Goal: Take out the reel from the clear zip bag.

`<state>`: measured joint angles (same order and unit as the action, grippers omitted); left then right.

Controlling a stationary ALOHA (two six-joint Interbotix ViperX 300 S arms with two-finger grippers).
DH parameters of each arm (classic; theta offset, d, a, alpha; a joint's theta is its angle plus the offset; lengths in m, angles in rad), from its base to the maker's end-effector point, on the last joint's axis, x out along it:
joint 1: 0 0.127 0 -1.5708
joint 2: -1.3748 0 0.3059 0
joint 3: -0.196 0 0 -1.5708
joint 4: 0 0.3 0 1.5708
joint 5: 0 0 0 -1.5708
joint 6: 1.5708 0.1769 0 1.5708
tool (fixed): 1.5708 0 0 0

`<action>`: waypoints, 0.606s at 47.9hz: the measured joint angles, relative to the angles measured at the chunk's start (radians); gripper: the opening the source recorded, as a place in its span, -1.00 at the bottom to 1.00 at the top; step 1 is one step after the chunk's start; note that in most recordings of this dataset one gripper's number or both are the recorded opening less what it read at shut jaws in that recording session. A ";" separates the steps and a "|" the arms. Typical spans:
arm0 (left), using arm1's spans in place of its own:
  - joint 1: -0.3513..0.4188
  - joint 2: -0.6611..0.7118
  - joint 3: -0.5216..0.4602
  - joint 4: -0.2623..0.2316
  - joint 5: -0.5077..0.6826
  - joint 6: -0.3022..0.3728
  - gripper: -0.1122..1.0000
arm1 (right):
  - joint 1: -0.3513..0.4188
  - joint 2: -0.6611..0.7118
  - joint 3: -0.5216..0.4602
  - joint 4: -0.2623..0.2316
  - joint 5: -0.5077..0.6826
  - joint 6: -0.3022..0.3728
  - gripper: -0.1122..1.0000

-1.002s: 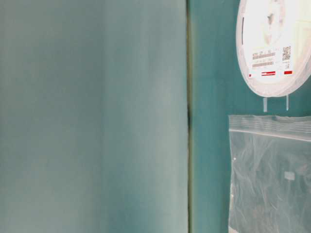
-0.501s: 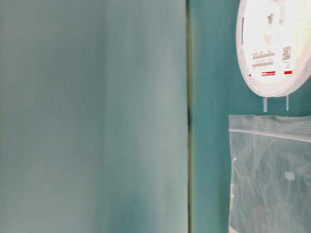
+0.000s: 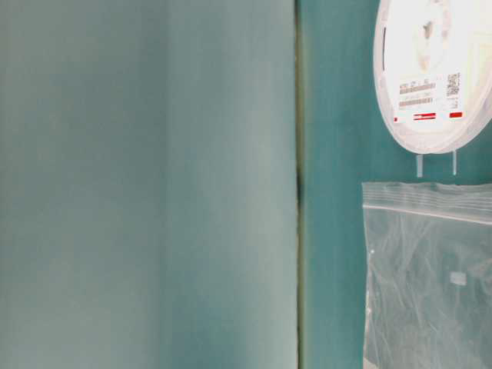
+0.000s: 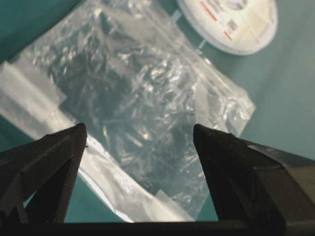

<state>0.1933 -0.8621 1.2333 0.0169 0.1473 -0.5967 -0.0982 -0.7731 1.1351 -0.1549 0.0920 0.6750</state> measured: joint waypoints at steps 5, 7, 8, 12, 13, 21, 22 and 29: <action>0.000 -0.037 -0.002 0.000 0.006 0.043 0.88 | 0.000 -0.009 0.000 0.000 0.000 -0.034 0.79; 0.000 -0.046 -0.002 0.000 0.006 0.058 0.88 | 0.002 -0.017 0.000 0.000 0.002 -0.055 0.79; 0.000 -0.049 -0.002 0.000 0.006 0.063 0.88 | 0.002 -0.020 0.002 0.000 0.002 -0.064 0.79; 0.000 -0.061 -0.003 0.000 0.006 0.095 0.88 | 0.005 -0.041 0.000 0.000 0.002 -0.106 0.79; -0.002 -0.063 -0.003 0.000 0.006 0.103 0.88 | 0.005 -0.046 0.000 0.000 0.002 -0.117 0.79; -0.015 -0.077 -0.005 0.000 0.006 0.193 0.88 | 0.017 -0.080 0.002 0.000 0.002 -0.187 0.79; -0.018 -0.077 -0.005 0.000 0.005 0.209 0.88 | 0.018 -0.084 0.002 0.000 0.002 -0.198 0.79; -0.032 -0.091 -0.008 0.000 -0.003 0.316 0.87 | 0.029 -0.112 0.000 0.000 0.003 -0.264 0.79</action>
<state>0.1611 -0.9526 1.2257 0.0169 0.1442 -0.2807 -0.0690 -0.8851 1.1351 -0.1549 0.0951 0.4111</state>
